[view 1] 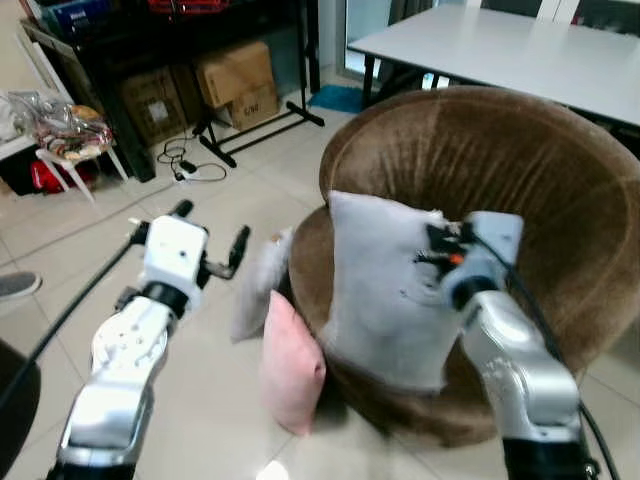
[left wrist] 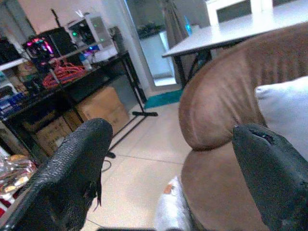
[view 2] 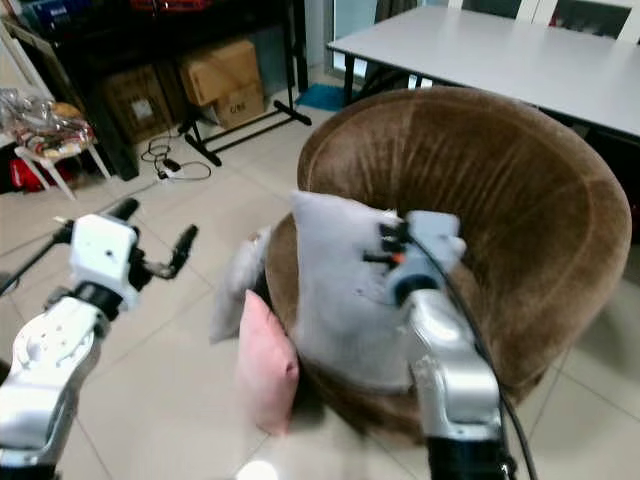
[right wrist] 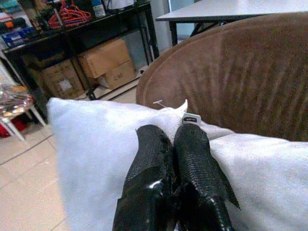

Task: Move the pillow to the sofa from floor

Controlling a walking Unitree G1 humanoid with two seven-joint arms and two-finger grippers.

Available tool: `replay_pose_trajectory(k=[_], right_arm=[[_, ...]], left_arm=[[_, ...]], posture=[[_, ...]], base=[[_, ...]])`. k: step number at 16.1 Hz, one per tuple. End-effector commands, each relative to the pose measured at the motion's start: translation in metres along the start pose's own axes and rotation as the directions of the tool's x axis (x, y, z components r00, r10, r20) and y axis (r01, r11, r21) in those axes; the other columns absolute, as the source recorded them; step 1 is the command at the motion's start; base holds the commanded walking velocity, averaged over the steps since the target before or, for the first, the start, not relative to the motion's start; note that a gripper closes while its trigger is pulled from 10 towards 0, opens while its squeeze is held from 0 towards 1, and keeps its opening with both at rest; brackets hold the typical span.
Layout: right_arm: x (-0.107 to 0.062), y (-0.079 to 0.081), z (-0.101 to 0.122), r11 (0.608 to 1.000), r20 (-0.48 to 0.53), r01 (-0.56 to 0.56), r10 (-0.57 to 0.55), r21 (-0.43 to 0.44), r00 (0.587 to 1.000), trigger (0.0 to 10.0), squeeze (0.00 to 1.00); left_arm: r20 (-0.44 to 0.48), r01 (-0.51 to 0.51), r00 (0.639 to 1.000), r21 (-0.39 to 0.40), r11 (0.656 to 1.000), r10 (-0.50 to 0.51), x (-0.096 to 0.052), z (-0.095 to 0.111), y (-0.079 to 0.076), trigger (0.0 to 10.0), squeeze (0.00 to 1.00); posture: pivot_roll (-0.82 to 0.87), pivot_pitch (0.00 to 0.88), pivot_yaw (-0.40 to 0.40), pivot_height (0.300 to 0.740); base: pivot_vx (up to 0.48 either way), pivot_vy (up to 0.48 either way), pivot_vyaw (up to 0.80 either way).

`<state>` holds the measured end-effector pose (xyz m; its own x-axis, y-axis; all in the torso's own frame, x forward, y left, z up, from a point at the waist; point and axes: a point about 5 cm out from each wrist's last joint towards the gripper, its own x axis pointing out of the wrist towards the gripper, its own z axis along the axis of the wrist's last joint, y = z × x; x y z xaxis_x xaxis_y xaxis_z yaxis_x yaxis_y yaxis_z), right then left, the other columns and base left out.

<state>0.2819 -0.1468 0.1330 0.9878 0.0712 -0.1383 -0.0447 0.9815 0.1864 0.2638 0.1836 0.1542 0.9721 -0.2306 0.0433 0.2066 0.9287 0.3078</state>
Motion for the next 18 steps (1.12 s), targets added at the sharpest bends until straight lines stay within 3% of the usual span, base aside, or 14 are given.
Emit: replay_pose_trajectory(k=[1,5,8,14,18], right_arm=[[0.0018,0.0155,0.0118,0.998,0.058,-0.061,0.061,0.002,0.996,10.0,0.0],[0.0022,0.0159,0.0125,0.998,0.063,-0.067,0.067,-0.003,0.996,10.0,0.0],[0.0024,0.0157,0.0133,0.998,0.068,-0.065,0.065,-0.008,0.996,10.0,0.0],[0.0025,0.0148,0.0135,0.998,0.068,-0.067,0.068,-0.013,0.995,10.0,0.0],[0.0041,0.0162,0.0146,0.997,0.075,-0.077,0.078,-0.019,0.994,10.0,0.0]], left_arm=[[-0.006,-0.022,1.0,0.017,1.0,0.022,-0.0013,0.0003,0.0071,10.0,0.0],[-0.006,-0.021,1.0,0.018,1.0,0.021,-0.0007,0.0001,0.0073,10.0,0.0],[-0.003,-0.015,1.0,0.019,1.0,0.015,0.0004,0.0007,0.0067,10.0,0.0],[-0.002,-0.007,1.0,0.02,1.0,0.007,0.0016,0.0005,0.0058,10.0,0.0],[0.001,-0.006,1.0,0.02,1.0,0.006,0.0029,0.0007,0.0054,10.0,0.0]], posture=[[0.0,0.0,0.051,0.74],[0.0,0.0,0.052,0.74],[0.0,0.0,0.054,0.74],[0.0,0.0,0.058,0.74],[0.0,0.0,0.055,0.74]], base=[[0.285,0.0,0.0],[0.283,0.0,-0.6],[0.286,0.0,0.0],[0.282,0.0,-0.74],[0.282,0.0,0.0]])
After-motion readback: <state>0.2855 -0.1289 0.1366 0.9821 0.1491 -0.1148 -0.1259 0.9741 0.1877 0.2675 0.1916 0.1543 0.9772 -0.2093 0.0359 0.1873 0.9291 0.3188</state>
